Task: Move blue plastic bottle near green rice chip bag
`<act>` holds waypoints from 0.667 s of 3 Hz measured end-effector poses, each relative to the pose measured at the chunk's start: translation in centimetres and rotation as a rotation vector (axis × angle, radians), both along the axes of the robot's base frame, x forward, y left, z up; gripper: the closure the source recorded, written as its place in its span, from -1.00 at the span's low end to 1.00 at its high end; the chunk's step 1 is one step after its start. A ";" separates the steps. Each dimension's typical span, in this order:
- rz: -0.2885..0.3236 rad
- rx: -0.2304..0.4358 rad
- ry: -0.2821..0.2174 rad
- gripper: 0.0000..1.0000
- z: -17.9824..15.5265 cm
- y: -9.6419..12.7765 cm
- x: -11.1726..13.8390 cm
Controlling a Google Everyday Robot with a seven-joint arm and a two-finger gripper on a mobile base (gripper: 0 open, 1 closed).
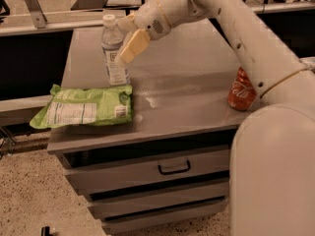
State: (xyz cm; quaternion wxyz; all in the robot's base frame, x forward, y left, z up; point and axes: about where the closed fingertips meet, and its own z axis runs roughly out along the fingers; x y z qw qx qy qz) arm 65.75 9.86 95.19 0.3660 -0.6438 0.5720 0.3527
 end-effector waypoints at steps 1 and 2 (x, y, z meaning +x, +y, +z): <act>-0.051 -0.018 -0.041 -1.00 1.5 -1.8 0.3; -0.178 -0.047 -0.123 -1.00 4.7 -5.7 -0.6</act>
Offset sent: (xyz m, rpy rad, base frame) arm -0.0338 -0.1267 0.1053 -0.0933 -0.2615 -0.3912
